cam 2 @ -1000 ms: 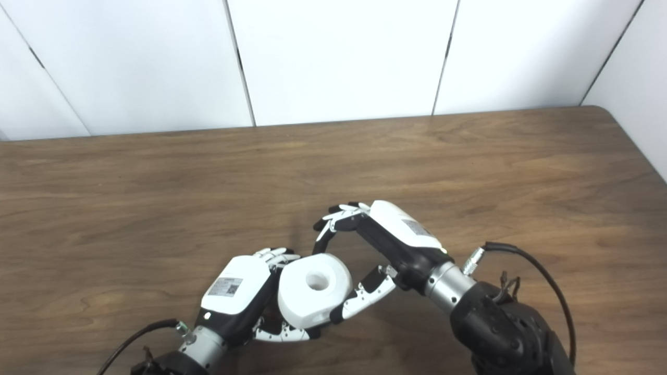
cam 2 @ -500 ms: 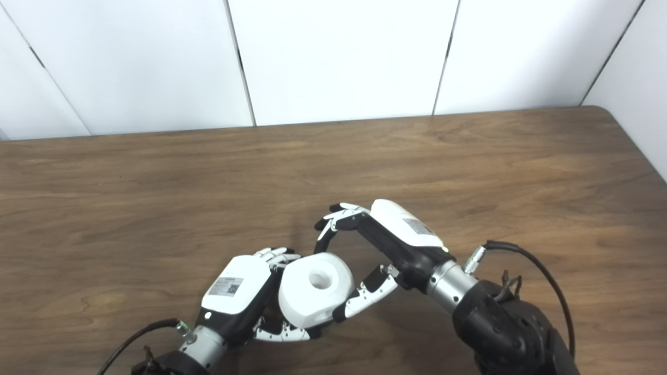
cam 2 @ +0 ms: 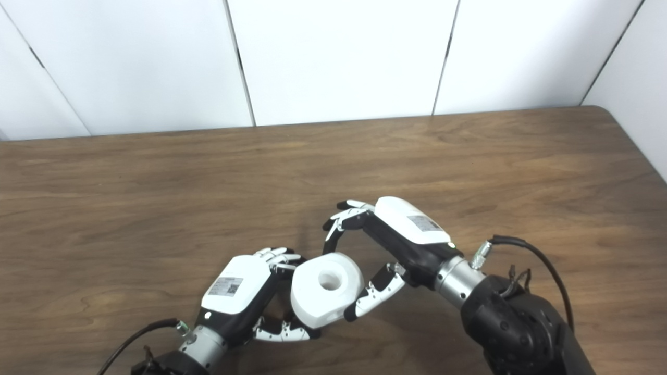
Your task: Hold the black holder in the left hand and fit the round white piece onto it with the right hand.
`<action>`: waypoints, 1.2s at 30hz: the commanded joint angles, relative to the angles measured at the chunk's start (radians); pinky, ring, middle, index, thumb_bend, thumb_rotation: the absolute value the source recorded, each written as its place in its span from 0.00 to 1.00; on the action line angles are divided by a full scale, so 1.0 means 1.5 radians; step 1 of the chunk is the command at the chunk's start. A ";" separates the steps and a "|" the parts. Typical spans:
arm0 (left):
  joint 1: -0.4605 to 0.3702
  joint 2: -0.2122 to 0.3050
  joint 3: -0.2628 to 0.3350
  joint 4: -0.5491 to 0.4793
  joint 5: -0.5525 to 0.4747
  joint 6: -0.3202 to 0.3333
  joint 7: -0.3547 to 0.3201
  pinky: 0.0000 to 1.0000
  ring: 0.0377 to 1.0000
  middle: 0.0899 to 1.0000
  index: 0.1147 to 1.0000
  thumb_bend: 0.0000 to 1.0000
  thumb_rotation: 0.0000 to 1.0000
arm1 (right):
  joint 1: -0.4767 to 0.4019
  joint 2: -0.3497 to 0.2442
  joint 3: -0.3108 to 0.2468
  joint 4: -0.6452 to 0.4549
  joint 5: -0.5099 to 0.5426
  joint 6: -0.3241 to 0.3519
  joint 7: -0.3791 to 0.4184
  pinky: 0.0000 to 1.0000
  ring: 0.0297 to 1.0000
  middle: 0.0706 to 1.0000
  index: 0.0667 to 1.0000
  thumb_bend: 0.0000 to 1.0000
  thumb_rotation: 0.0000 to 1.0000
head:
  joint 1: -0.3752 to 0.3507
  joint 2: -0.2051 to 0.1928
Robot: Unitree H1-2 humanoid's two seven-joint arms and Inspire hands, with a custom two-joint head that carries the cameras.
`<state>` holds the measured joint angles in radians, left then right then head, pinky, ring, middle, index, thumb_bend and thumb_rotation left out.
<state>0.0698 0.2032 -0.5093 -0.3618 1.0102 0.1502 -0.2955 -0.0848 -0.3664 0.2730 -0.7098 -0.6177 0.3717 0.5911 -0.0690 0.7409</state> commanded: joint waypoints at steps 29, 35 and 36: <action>0.030 0.012 -0.020 0.051 0.009 0.040 -0.091 0.87 0.88 0.80 0.42 0.52 0.06 | 0.007 0.020 0.035 0.006 -0.029 -0.046 -0.012 0.81 0.92 0.77 0.45 0.52 0.13 | -0.002 0.004; 0.029 0.014 -0.021 0.053 0.010 0.036 -0.088 0.87 0.88 0.79 0.42 0.52 0.06 | 0.004 0.016 0.036 0.003 -0.042 -0.038 0.000 0.82 0.92 0.77 0.45 0.52 0.13 | -0.003 0.002; 0.029 0.014 -0.021 0.052 0.011 0.037 -0.089 0.87 0.88 0.79 0.42 0.52 0.06 | 0.003 0.015 0.036 0.002 -0.045 -0.037 0.003 0.82 0.92 0.78 0.45 0.52 0.13 | -0.004 0.004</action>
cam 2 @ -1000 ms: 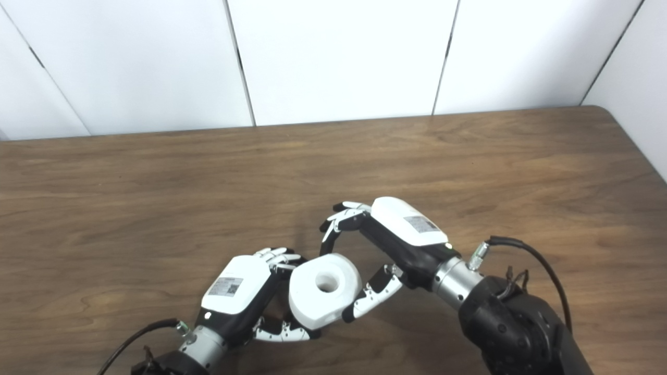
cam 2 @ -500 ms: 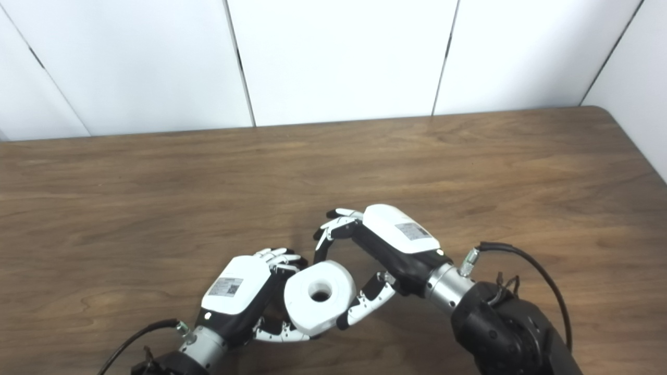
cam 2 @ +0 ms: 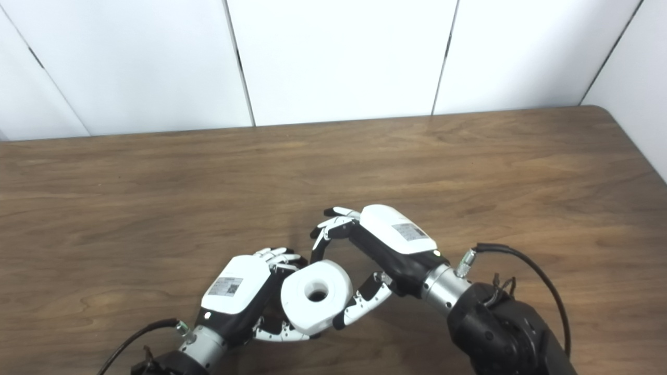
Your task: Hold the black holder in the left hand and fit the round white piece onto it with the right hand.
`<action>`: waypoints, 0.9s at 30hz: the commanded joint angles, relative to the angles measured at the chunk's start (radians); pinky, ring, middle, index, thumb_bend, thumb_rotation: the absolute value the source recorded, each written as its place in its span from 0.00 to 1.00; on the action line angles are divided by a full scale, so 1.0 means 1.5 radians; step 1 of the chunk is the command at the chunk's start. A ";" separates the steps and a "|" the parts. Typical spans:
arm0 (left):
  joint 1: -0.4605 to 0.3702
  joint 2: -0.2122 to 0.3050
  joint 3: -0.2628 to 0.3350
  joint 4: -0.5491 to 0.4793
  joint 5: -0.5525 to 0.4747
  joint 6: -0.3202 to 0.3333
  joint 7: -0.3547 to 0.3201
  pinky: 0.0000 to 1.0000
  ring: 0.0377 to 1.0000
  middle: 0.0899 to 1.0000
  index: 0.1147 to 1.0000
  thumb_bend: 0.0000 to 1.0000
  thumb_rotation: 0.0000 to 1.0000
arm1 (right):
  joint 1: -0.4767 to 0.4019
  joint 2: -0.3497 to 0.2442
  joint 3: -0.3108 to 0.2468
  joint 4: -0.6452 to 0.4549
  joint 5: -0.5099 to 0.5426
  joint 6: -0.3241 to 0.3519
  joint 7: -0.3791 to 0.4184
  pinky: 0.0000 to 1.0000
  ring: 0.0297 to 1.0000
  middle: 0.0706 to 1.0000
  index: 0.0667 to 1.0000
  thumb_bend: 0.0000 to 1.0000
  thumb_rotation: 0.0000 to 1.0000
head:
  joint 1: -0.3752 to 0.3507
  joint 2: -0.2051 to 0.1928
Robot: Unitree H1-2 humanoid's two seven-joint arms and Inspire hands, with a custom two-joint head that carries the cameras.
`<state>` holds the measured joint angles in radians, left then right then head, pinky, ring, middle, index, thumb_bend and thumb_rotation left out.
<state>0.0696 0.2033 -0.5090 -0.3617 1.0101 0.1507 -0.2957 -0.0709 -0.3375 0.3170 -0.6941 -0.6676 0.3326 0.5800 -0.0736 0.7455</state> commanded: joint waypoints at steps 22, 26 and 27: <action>0.030 0.016 -0.020 0.050 0.011 0.038 -0.094 0.88 0.88 0.80 0.42 0.52 0.06 | -0.037 -0.029 0.019 -0.025 -0.061 0.042 0.120 1.00 1.00 0.92 0.76 1.00 0.41 | -0.005 0.001; 0.030 0.016 -0.021 0.050 0.012 0.038 -0.094 0.88 0.88 0.80 0.42 0.52 0.06 | -0.039 -0.029 0.017 -0.027 -0.069 0.039 0.133 1.00 1.00 0.94 0.79 1.00 0.43 | -0.005 0.001; 0.030 0.016 -0.021 0.050 0.013 0.038 -0.095 0.88 0.88 0.80 0.42 0.52 0.06 | -0.039 -0.029 0.017 -0.027 -0.071 0.039 0.136 1.00 1.00 0.94 0.79 1.00 0.43 | -0.005 0.001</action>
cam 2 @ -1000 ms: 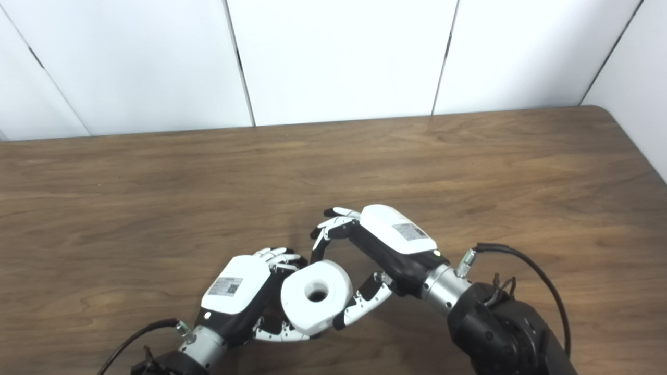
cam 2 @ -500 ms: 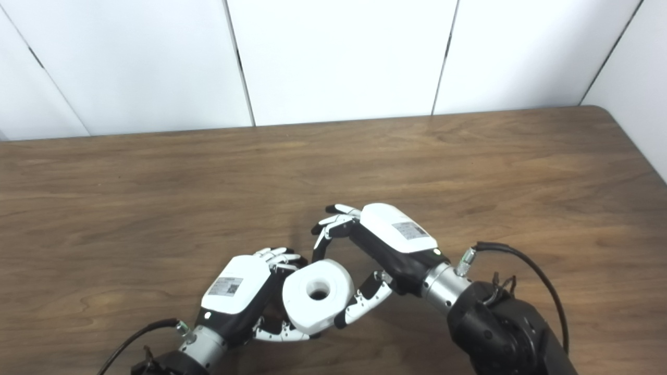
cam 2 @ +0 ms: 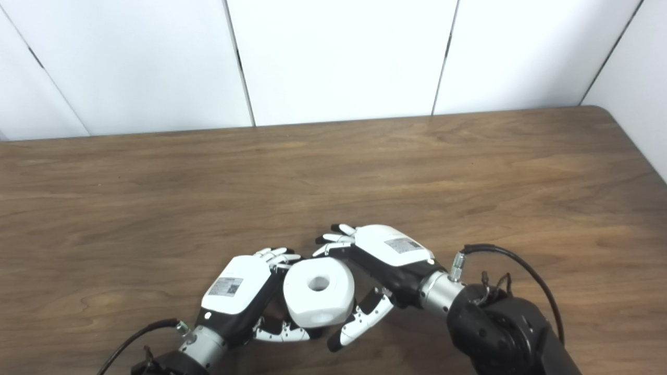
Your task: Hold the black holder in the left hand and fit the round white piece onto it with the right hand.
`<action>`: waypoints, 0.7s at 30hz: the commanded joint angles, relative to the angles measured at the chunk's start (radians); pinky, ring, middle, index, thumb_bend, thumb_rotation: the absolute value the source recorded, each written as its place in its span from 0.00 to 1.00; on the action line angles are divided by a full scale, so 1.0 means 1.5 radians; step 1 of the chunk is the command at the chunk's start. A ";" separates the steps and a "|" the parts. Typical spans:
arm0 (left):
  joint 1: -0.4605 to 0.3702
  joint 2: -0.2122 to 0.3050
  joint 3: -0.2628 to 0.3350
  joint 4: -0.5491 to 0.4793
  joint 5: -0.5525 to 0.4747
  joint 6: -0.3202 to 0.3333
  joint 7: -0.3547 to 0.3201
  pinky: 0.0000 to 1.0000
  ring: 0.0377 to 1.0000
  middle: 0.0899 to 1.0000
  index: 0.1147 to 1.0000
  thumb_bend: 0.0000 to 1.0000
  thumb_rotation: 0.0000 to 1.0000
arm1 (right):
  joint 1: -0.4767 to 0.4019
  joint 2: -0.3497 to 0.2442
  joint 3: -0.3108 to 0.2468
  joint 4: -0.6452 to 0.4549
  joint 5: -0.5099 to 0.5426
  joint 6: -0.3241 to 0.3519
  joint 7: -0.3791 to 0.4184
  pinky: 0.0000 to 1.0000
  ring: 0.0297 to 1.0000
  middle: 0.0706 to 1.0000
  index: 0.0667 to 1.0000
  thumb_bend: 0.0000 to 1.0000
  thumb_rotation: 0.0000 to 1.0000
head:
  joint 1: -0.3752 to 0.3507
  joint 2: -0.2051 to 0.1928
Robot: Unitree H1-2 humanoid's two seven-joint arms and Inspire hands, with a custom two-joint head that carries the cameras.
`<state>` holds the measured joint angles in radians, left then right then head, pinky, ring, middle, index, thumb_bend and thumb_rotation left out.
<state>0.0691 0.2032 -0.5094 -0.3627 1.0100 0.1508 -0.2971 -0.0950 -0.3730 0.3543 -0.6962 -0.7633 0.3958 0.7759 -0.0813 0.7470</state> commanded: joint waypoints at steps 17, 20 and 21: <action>0.027 0.020 -0.020 0.055 0.008 0.033 -0.091 0.87 0.88 0.80 0.42 0.52 0.06 | -0.024 0.009 -0.016 -0.024 -0.028 -0.001 0.023 1.00 1.00 0.97 0.81 1.00 0.44 | -0.001 0.002; 0.027 0.020 -0.018 0.058 0.005 0.031 -0.084 0.87 0.88 0.80 0.42 0.52 0.06 | -0.026 0.012 -0.019 -0.025 -0.028 0.001 0.024 1.00 1.00 0.98 0.82 1.00 0.44 | -0.002 0.000; 0.027 0.020 -0.017 0.060 0.003 0.030 -0.083 0.87 0.88 0.79 0.42 0.52 0.06 | -0.026 0.013 -0.019 -0.025 -0.029 0.002 0.025 1.00 1.00 0.98 0.83 1.00 0.44 | -0.002 -0.002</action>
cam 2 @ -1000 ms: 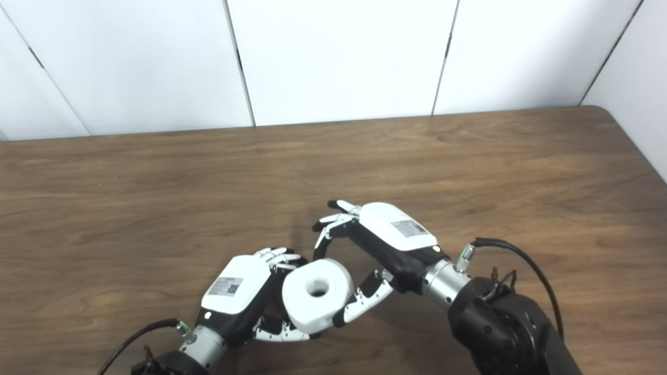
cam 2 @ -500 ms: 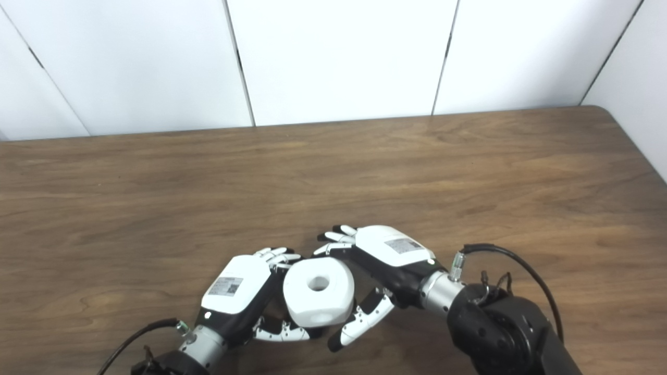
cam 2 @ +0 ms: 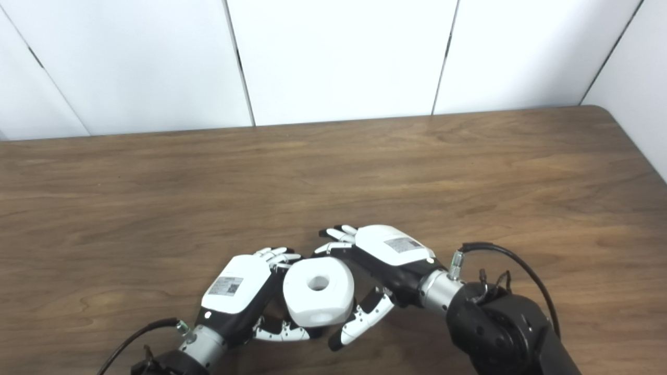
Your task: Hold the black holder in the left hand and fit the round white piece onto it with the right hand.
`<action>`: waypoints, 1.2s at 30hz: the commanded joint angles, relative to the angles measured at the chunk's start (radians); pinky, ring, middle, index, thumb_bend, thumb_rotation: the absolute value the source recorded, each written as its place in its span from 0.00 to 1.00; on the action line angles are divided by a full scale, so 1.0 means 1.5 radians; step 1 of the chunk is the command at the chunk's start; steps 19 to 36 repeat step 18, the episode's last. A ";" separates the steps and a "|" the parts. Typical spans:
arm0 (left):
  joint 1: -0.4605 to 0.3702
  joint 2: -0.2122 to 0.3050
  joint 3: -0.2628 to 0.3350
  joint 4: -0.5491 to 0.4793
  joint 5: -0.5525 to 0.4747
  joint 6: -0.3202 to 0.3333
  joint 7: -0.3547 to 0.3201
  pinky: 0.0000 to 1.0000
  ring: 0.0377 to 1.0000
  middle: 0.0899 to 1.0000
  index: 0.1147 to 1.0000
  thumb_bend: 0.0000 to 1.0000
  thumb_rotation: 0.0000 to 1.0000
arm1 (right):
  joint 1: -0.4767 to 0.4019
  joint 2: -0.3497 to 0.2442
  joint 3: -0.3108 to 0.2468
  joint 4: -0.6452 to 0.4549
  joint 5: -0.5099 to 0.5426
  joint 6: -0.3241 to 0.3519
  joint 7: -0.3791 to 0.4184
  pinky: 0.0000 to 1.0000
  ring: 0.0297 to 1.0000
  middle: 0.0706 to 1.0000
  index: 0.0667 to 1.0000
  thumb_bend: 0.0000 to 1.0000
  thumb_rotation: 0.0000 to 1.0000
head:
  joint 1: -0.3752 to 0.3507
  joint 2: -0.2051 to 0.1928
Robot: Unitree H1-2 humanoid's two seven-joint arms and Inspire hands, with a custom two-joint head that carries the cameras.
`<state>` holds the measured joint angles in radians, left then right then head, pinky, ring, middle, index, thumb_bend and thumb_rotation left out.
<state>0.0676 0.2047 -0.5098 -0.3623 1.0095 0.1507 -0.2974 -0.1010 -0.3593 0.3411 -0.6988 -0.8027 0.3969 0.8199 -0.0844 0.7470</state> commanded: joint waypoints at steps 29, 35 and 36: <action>0.024 0.030 -0.011 0.071 -0.006 0.030 -0.081 0.87 0.88 0.80 0.42 0.52 0.06 | -0.048 -0.003 -0.062 -0.041 0.008 0.038 0.017 1.00 1.00 1.00 0.96 1.00 0.49 | -0.001 -0.011; 0.024 0.030 -0.011 0.071 -0.006 0.030 -0.081 0.87 0.88 0.80 0.42 0.52 0.06 | -0.048 -0.003 -0.062 -0.041 0.008 0.038 0.017 1.00 1.00 1.00 0.96 1.00 0.49 | -0.001 -0.011; 0.024 0.030 -0.011 0.071 -0.006 0.030 -0.081 0.87 0.88 0.80 0.42 0.52 0.06 | -0.048 -0.003 -0.062 -0.041 0.008 0.038 0.017 1.00 1.00 1.00 0.96 1.00 0.49 | -0.001 -0.011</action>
